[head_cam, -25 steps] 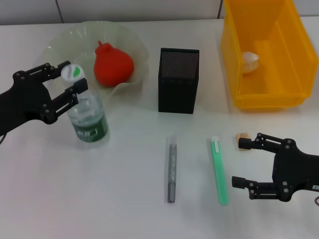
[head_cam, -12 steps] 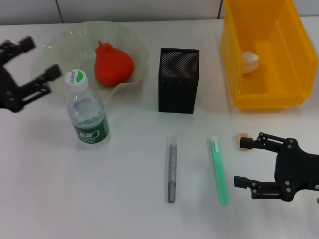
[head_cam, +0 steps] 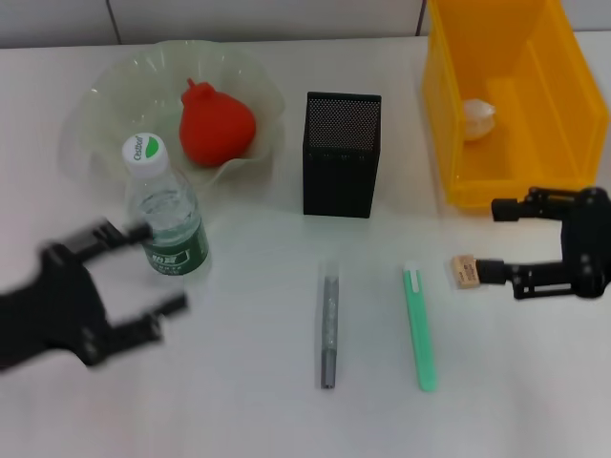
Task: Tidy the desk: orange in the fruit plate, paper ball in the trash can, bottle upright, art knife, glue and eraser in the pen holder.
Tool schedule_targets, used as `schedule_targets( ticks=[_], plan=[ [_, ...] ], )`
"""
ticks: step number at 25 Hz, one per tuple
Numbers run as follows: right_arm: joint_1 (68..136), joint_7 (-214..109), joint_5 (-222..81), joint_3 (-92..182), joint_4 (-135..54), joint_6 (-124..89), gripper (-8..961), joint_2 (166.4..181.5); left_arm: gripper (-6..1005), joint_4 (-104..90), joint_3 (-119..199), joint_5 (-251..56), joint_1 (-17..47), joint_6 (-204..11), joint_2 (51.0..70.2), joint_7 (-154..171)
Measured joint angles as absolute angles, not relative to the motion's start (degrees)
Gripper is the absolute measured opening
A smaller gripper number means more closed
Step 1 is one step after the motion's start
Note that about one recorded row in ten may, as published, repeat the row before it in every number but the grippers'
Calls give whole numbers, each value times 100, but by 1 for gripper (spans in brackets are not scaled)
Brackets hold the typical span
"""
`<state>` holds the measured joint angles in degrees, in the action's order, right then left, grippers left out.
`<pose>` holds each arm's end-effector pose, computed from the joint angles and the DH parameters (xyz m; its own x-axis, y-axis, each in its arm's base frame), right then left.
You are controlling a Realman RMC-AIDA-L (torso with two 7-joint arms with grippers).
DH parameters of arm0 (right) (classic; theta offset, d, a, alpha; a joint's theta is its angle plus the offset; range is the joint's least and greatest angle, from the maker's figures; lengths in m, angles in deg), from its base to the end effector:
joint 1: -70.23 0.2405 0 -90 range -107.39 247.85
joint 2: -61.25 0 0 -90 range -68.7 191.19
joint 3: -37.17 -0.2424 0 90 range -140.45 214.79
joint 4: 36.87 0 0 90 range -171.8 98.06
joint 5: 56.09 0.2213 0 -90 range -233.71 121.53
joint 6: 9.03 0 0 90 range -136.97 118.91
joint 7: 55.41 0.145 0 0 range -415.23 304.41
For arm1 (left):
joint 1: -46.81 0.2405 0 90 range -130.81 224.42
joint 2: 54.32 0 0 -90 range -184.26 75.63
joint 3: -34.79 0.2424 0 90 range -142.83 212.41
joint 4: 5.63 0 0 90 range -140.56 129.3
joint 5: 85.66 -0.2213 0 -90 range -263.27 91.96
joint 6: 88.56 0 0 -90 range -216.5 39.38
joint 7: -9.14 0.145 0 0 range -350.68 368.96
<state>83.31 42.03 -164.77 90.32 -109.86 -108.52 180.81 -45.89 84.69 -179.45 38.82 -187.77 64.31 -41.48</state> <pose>0.2397 0.2832 0.0680 0.8573 -0.3332 -0.3924 -0.4199 -0.8936 -0.1585 -0.3069 0.2293 0.0214 0.7920 0.0021 0.6105 0.2736 -0.8952 -0.3519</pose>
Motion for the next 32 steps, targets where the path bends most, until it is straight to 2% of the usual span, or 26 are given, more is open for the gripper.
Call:
schedule_targets(
  ticks=[6,10,17,32],
  plan=[
    [8733,6994,-18383,10249,-13274,-10831,852,18091,784,-3879,8811,-18010,3818,-18735,6438,-3256],
    [9256,8283,-19543,11089,-13661,-10864,852,18070,784,-3683,8821,-18044,3717,-18701,6425,-3191],
    [9962,9659,-20227,12066,-13355,-10680,851,18073,784,-3665,8810,-18058,3645,-18633,6427,-3206],
    [10500,10458,-20259,13282,-11490,-9250,842,18081,784,-3534,8828,-18067,3591,-18516,6425,-3180]
  ],
)
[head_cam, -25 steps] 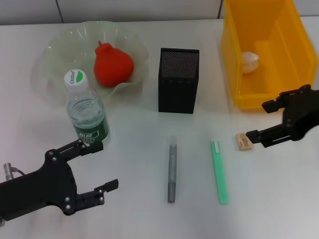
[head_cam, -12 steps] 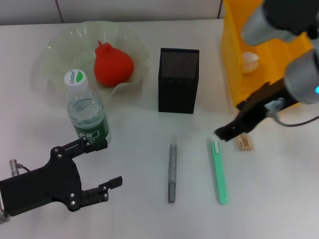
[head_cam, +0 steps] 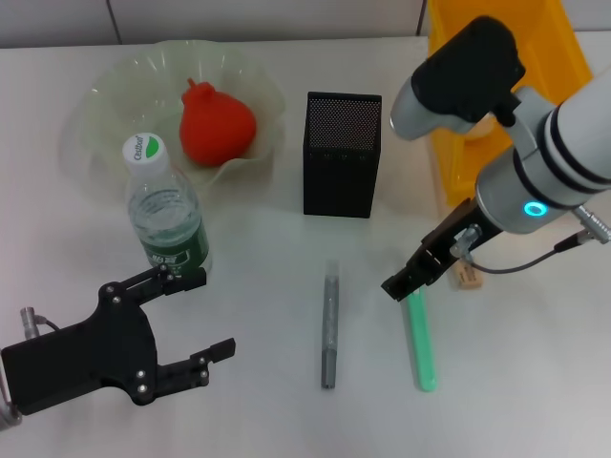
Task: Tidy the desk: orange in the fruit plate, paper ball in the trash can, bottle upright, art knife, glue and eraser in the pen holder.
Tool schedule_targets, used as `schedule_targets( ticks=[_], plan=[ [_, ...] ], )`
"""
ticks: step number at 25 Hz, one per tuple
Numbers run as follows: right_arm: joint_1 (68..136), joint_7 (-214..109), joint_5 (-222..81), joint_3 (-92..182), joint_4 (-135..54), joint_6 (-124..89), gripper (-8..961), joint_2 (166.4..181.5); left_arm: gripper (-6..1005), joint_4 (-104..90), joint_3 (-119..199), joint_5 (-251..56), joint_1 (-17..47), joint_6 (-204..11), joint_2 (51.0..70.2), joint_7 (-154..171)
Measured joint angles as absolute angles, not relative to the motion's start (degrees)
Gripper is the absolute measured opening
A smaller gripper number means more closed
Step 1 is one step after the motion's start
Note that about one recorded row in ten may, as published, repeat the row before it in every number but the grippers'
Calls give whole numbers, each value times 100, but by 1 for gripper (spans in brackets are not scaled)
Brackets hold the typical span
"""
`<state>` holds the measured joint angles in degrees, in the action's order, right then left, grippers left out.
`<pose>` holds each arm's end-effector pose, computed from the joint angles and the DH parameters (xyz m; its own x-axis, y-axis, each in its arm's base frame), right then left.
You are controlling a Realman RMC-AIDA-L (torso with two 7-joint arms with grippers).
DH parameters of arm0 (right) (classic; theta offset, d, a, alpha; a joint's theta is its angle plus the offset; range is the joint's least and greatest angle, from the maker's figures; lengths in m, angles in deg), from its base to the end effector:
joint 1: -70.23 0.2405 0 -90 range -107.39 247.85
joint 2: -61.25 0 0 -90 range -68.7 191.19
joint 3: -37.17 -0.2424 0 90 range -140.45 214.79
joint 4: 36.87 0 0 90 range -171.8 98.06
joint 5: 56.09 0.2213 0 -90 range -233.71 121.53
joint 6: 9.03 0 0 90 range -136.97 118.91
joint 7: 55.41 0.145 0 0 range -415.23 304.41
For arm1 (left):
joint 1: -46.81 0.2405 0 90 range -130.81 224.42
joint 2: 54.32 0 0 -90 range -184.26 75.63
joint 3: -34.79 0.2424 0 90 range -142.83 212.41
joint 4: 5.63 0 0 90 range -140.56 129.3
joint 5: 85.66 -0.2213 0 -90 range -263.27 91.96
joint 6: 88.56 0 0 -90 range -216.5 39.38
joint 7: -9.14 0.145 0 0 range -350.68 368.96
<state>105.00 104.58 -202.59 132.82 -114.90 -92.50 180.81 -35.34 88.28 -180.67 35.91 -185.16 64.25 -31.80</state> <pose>0.1386 0.3383 -0.0480 0.7243 -0.6462 0.2405 -0.5289 -0.7444 -0.4076 -0.3089 0.2205 -0.0174 0.8043 -0.0076 0.5942 0.2233 -0.9228 -0.3140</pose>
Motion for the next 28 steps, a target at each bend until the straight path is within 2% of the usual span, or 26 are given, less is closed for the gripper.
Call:
schedule_targets(
  ticks=[15,26,28],
  plan=[
    [10591,10477,-20244,13537,-10866,-8835,834,18091,784,-3490,8832,-18076,3561,-18422,6425,-3181],
    [10655,10492,-20218,13581,-10689,-8752,750,18096,784,-3460,8832,-18075,3538,-18383,6425,-3181],
    [10655,10496,-20215,13583,-10688,-8752,664,18096,784,-3461,8832,-18076,3538,-18383,6424,-3181]
  ],
)
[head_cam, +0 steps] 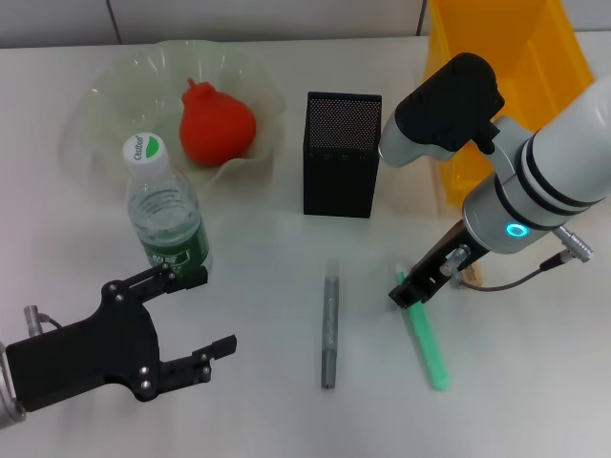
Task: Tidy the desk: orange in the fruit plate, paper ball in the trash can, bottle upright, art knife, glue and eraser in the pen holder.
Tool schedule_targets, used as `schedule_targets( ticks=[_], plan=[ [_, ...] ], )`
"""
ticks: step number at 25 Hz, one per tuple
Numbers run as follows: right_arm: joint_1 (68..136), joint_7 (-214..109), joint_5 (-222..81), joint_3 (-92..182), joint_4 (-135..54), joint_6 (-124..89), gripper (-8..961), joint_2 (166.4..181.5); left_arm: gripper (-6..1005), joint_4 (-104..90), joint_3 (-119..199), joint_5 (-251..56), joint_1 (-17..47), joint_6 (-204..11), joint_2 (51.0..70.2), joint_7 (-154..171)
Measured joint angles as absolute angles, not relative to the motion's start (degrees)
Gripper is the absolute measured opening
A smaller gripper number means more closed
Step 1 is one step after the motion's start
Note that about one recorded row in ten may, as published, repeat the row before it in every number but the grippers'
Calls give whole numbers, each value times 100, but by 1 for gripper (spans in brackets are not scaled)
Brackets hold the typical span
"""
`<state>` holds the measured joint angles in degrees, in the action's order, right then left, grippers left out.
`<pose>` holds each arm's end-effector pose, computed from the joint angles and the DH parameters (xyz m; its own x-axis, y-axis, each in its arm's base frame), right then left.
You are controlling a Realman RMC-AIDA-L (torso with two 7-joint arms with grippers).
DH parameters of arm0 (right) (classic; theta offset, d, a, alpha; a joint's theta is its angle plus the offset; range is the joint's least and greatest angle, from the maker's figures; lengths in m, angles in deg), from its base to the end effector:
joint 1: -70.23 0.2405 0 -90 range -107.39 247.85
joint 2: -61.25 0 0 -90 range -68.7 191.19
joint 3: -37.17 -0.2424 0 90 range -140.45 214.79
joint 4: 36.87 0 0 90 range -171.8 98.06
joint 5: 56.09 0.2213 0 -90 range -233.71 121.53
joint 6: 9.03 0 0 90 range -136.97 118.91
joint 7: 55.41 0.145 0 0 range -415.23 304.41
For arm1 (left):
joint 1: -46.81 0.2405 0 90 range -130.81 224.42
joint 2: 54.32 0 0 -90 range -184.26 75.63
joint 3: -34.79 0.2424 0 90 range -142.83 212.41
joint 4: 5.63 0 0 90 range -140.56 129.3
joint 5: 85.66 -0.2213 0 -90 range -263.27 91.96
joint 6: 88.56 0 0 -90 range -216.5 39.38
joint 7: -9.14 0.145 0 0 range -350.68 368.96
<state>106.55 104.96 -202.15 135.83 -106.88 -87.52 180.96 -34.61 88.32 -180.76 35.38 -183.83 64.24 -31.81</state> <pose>0.1570 0.3396 -0.0705 0.6940 -0.6656 0.2744 -0.5423 -0.7340 -0.4089 -0.3102 0.2234 -0.0202 0.8106 0.0035 0.5855 0.2326 -0.9196 -0.3165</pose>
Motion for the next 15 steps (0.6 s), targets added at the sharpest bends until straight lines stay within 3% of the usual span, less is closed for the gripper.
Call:
schedule_targets(
  ticks=[8,15],
  plan=[
    [10654,10499,-20183,13599,-10682,-8750,328,18096,784,-3457,8832,-18075,3538,-18383,6424,-3181],
    [10800,10456,-20085,13605,-10411,-8750,277,18097,784,-3454,8831,-18075,3533,-18384,6425,-3184]
  ],
)
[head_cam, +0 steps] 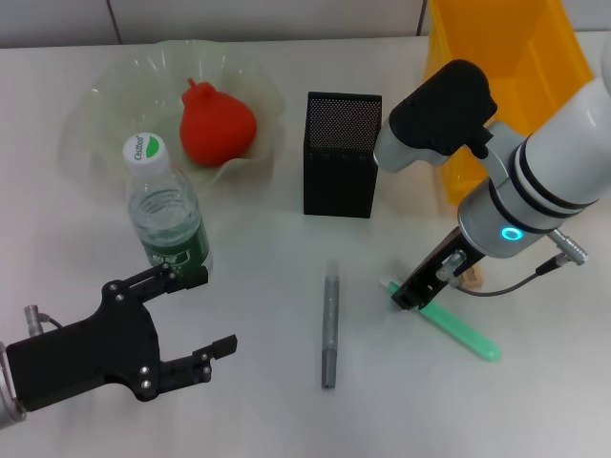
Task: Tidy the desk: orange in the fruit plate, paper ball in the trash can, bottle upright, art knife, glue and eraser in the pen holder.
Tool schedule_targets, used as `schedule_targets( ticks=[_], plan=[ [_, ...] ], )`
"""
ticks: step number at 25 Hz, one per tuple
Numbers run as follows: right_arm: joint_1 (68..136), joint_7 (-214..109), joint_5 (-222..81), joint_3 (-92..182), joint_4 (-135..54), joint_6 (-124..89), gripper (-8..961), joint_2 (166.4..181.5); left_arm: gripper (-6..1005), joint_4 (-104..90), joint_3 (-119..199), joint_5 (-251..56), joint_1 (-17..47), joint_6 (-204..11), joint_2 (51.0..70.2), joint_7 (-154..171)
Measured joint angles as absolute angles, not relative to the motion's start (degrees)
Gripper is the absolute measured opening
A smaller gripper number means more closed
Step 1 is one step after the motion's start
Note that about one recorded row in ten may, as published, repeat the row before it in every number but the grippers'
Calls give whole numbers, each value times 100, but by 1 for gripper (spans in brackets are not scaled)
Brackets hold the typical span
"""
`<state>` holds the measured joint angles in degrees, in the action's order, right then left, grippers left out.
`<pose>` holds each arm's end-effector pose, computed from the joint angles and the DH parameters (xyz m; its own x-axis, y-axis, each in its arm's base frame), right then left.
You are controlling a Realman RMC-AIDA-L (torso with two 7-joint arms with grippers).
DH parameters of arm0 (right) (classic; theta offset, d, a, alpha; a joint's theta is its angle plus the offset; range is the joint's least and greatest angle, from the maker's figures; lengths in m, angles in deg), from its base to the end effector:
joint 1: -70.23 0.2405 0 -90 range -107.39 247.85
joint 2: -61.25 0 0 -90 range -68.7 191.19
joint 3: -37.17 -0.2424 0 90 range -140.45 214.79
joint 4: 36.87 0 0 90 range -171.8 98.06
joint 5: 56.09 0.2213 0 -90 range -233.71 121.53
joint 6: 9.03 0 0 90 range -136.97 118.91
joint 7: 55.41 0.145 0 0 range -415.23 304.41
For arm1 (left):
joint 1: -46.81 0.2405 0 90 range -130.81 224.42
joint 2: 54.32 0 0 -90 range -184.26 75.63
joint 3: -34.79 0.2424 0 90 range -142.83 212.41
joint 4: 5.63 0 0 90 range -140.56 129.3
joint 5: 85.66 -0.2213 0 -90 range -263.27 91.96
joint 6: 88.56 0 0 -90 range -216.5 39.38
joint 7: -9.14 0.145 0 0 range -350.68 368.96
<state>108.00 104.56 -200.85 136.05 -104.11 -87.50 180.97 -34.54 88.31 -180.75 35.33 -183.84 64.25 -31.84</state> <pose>0.1586 0.3392 -0.0760 0.6833 -0.6678 0.2952 -0.5522 -0.7372 -0.3894 -0.3100 0.2235 -0.0204 0.8099 0.0042 0.5866 0.2334 -0.9198 -0.3156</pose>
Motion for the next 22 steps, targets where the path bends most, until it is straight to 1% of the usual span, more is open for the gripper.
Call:
schedule_targets(
  ticks=[12,16,22],
  plan=[
    [10758,10409,-19989,13571,-10737,-8858,168,18096,784,-3454,8831,-18075,3553,-18384,6425,-3198],
    [10520,10300,-19966,13228,-11512,-9237,182,18077,784,-3454,8843,-18080,3550,-18389,6425,-3213],
    [9910,9916,-19379,12078,-13134,-9560,204,18058,784,-3455,8897,-18104,3573,-18414,6420,-3218]
  ],
)
